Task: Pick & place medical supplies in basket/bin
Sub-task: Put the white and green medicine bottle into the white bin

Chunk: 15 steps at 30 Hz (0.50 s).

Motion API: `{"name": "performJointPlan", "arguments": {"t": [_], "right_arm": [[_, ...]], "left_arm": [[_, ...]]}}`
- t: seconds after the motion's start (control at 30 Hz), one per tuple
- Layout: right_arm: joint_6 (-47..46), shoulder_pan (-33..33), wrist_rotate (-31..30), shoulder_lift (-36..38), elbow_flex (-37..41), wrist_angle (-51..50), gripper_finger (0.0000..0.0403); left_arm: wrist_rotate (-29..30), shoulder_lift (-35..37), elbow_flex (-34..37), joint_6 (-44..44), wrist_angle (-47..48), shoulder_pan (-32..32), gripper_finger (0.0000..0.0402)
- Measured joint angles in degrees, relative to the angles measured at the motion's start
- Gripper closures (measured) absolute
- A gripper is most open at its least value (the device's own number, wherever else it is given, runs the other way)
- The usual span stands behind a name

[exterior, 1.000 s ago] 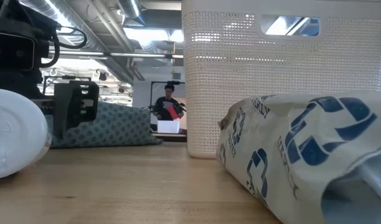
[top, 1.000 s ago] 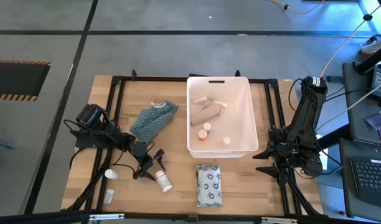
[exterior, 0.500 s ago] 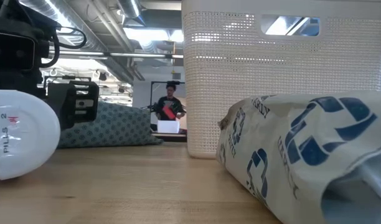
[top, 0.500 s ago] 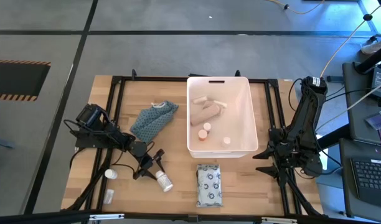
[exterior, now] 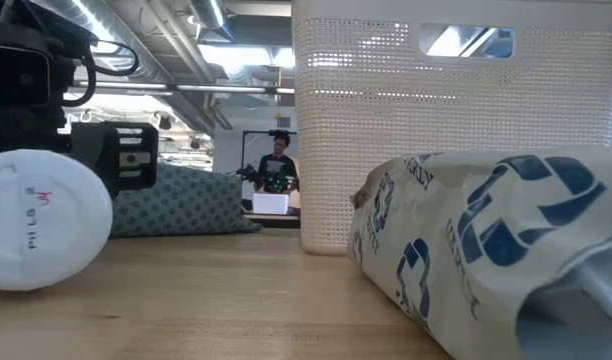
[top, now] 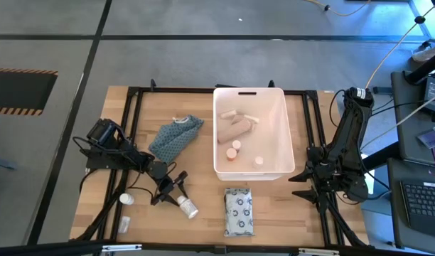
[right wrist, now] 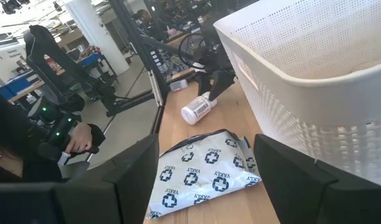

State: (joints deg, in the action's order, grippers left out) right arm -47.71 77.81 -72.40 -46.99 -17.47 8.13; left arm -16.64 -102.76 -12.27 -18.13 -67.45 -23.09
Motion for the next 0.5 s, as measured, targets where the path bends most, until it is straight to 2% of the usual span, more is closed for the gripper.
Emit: {"name": "performJointPlan", "arguments": {"t": [0.5], "right_arm": [[0.1,0.0,0.0,0.0,0.0,0.9,0.0139]], "left_arm": [[0.2,0.0,-0.1,3.3,2.8,0.0,0.018]]}}
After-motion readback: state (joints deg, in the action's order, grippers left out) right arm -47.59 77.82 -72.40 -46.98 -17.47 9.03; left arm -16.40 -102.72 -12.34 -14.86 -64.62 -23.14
